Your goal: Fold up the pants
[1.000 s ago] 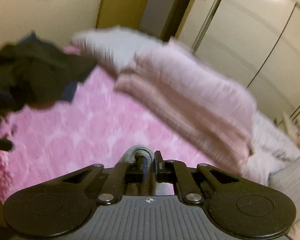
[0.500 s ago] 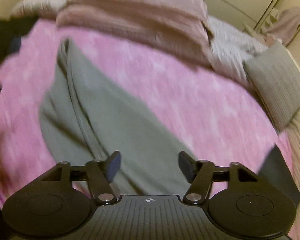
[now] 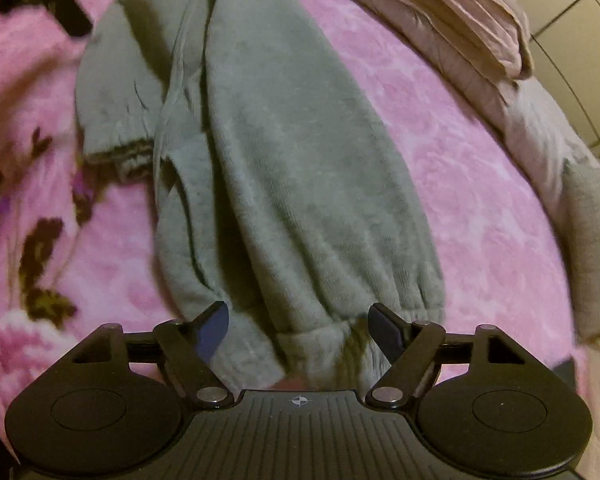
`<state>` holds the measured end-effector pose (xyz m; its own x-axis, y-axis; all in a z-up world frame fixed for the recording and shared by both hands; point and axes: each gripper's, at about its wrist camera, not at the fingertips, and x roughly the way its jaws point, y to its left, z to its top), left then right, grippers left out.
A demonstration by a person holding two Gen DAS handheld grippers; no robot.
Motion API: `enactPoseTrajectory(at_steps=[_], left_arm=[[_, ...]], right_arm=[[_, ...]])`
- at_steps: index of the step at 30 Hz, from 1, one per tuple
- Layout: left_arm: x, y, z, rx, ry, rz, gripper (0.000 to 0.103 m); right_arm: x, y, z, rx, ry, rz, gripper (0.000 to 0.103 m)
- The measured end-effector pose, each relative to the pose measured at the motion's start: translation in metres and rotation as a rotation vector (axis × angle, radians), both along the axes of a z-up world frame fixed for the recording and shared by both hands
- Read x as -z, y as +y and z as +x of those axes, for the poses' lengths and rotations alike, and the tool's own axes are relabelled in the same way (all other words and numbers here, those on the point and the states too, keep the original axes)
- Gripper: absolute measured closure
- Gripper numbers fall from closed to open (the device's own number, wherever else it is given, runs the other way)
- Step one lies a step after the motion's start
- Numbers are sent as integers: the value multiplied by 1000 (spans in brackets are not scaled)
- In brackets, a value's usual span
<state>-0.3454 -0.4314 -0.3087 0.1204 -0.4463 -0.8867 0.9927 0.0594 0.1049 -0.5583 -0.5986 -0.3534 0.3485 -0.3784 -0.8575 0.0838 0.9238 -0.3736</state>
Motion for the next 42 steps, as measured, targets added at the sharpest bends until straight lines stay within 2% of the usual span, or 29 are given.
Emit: enactPoseTrajectory(at_steps=[1,2,3,5,9,14,17,18,19,20,21,23,27,30,32,34,36,37,39,41,42], left_arm=[[3,-2,-6,4,-12,-1,10],[4,-4,-10,10,-18,-3,10],[4,-5,-15,19,-21,-6,10],[9,-8,-23,32,-16,-3,10],[20,-17,-45,66,-26,-16,10],[26,-20,-62,96,-47,-42,11],[14,-11,-56,48,-58,-60,11],[12,-7,-52,34,-68,-61,11],[9,-4,-46,16,-79,-60,11],[8,-2,-42,1,-84,-58,11],[7,0,-36,-16,-89,-54,11],[10,-1,-25,-50,-102,-47,11],[17,-6,-15,-71,-85,-53,11],[23,-4,-41,86,-57,-74,10],[34,-5,-59,168,-69,-64,10],[48,-10,-73,208,-98,-50,11],[64,-16,-79,230,-133,-24,19],[71,-18,-80,236,-152,-10,37],[77,-20,-76,253,-159,5,46],[74,-19,-71,259,-160,5,70],[71,-16,-67,259,-169,1,71]], right_arm=[[-1,-7,-2,-3,-17,9,54],[-4,-15,-3,8,-18,22,65],[-10,-25,-5,28,-34,71,67],[-27,-38,-8,60,-65,113,97],[-76,-61,-11,121,-142,95,97],[-136,-128,12,158,-240,-96,98],[-146,-180,40,189,-300,-200,95],[-140,-187,47,179,-304,-242,86],[-133,-193,56,183,-289,-290,67],[-129,-191,60,201,-281,-317,61],[-129,-187,61,217,-291,-310,60],[-125,-177,55,250,-314,-229,55],[-104,-151,35,294,-274,-54,53],[-80,-106,11,225,-194,72,51],[-66,-82,3,152,-129,117,50],[-53,-62,-6,96,-89,146,50],[-45,-48,-10,48,-75,146,50],[-40,-41,-11,20,-68,144,49],[-35,-35,-10,-29,-64,130,46],[-37,-29,-8,-57,-79,113,43],[-36,-25,-9,-65,-84,110,43]])
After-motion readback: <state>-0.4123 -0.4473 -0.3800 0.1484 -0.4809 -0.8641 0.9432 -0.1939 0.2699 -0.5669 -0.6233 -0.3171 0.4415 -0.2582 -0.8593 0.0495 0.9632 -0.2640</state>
